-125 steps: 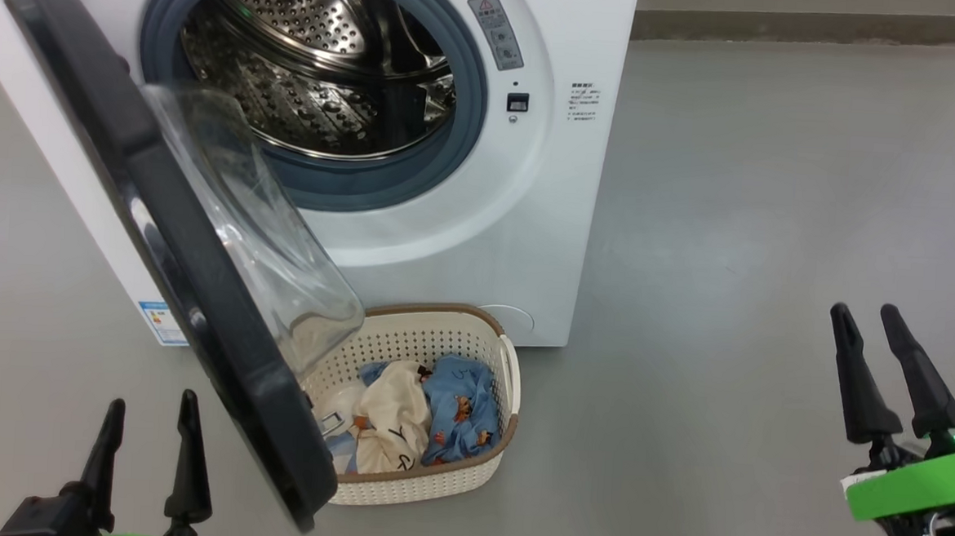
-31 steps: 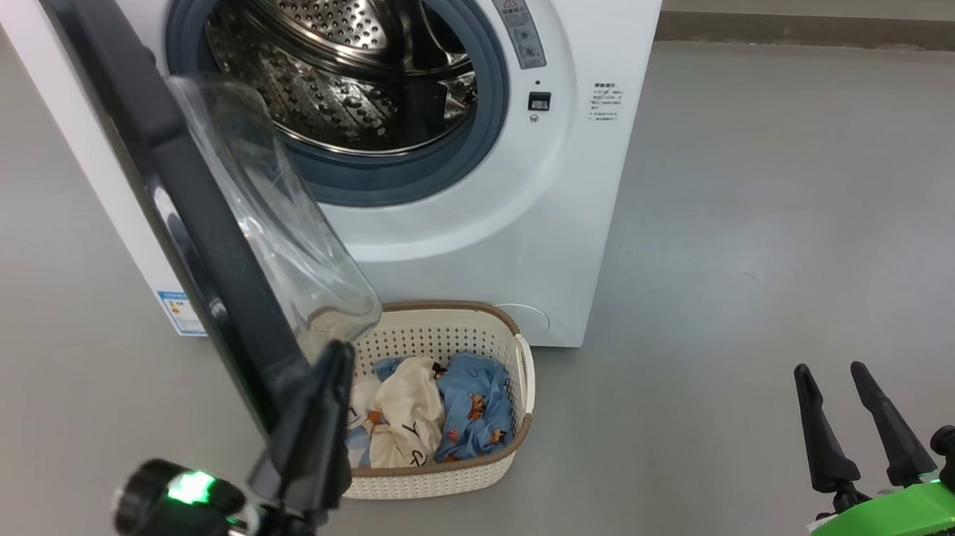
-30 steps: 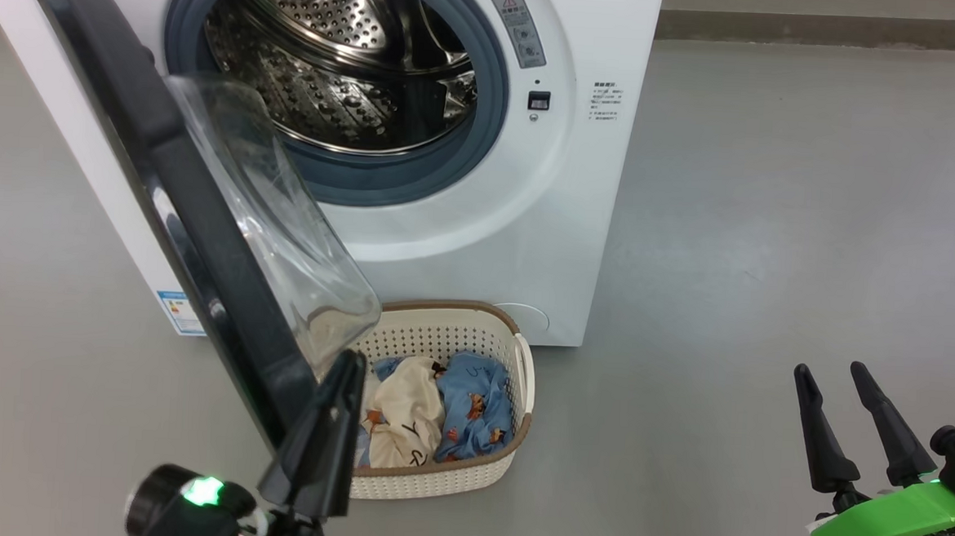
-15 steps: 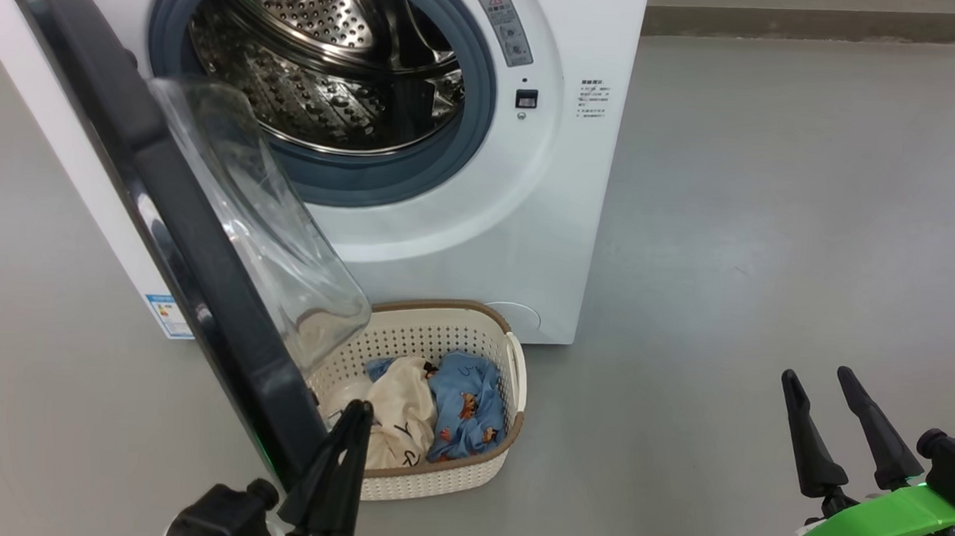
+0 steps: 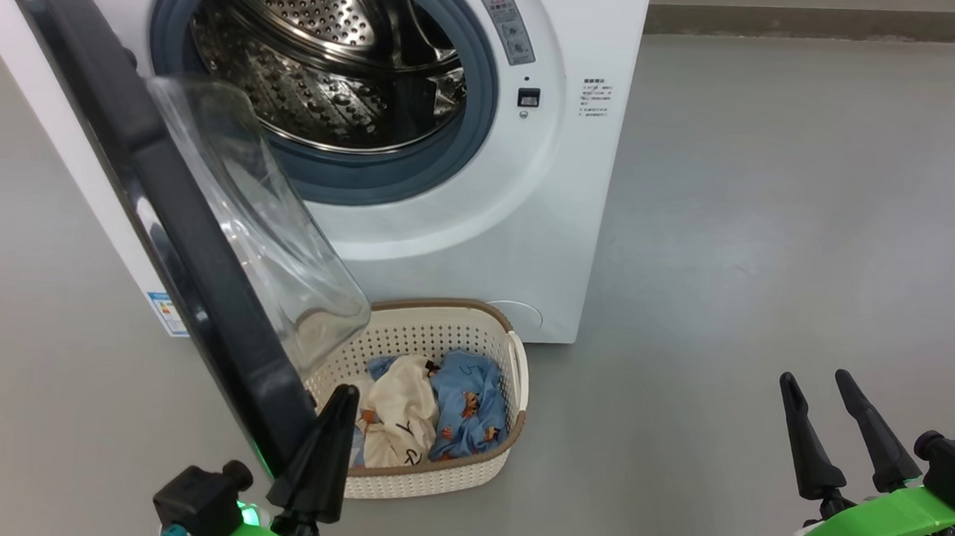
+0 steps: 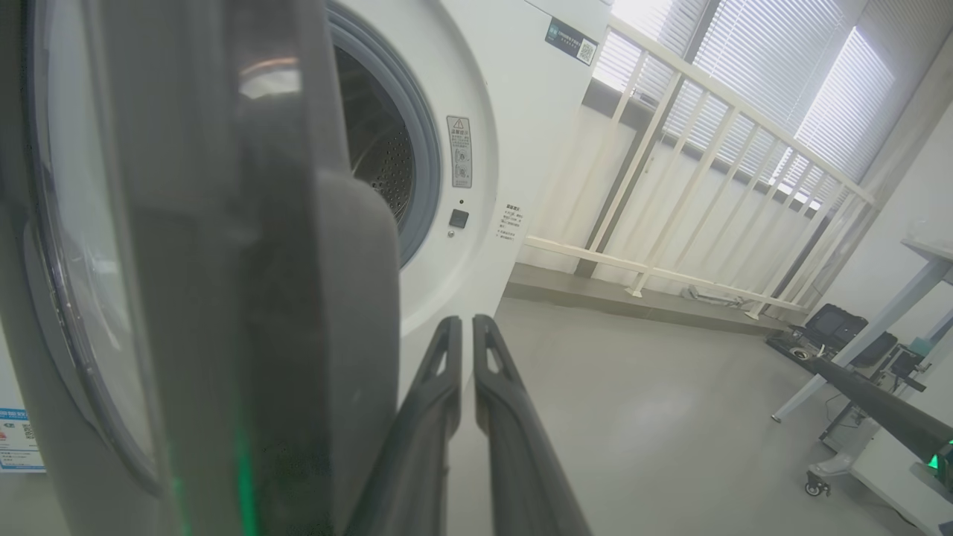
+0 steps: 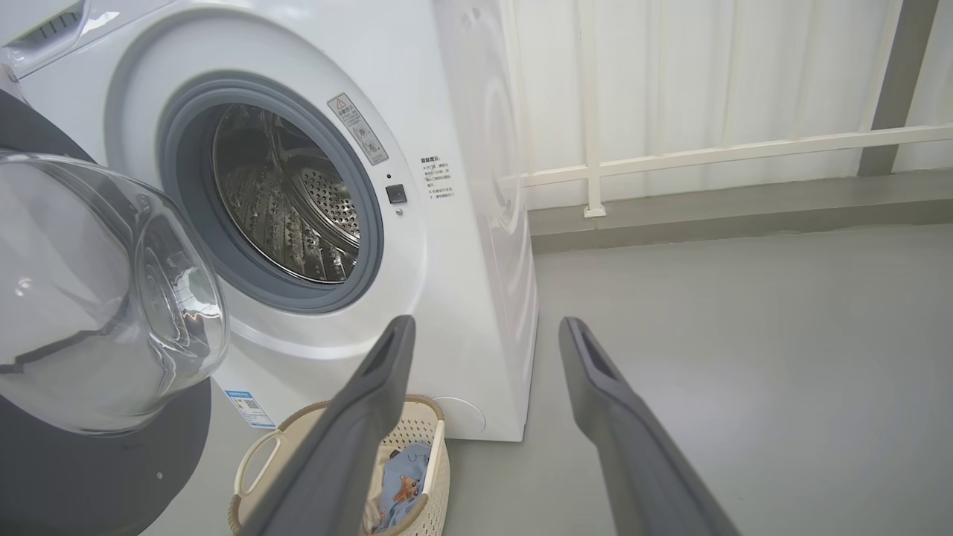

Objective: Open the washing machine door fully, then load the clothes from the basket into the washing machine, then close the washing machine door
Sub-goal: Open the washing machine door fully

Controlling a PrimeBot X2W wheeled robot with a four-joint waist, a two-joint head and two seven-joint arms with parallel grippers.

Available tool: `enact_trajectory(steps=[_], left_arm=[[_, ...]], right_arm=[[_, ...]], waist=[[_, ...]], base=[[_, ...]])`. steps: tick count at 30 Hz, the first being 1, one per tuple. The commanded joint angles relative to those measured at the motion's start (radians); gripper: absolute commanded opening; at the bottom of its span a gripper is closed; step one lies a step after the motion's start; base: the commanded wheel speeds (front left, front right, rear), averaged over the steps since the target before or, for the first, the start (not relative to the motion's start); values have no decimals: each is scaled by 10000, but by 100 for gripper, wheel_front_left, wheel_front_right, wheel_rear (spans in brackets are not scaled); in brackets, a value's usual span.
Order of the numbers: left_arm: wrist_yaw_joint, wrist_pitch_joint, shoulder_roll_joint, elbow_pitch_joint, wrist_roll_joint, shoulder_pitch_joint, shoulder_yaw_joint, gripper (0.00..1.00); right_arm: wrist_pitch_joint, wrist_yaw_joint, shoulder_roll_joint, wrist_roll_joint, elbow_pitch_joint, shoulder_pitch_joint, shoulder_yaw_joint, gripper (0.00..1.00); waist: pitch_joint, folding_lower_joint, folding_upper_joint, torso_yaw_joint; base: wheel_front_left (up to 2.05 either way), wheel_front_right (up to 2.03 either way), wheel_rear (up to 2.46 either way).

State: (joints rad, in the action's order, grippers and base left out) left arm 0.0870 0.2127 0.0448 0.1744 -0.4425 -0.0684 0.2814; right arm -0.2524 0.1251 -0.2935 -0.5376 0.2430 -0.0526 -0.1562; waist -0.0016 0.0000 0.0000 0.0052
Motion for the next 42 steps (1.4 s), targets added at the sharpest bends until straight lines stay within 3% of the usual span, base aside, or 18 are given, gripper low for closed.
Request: enact_trajectory(steps=[1,12,26,42], left_arm=[[-72,100,56,-94,-303,-355,-471,0],[-236,218,381,14,-414,-159,-863,0],[-779,48,986,-280,-455,168,-1457,0],[-1172,-213,2190,2,-669,-258,-2562,0]], right_arm=[[-93,56,-219,-96,-171,-292,-161,100],[-93,56,-239,-114,-110,-277,-216,100],[-93,56,-267,-79,-97,-221,-113,100],[-93,56,-187,2,-235,-435,-10,100]], waist=[[-3,0,0,47],[-30,0,0,572],[-23,0,0,1447],[456,0,0,2395]], base=[[0,0,0],[0,0,0],[0,0,0],[0,0,0]])
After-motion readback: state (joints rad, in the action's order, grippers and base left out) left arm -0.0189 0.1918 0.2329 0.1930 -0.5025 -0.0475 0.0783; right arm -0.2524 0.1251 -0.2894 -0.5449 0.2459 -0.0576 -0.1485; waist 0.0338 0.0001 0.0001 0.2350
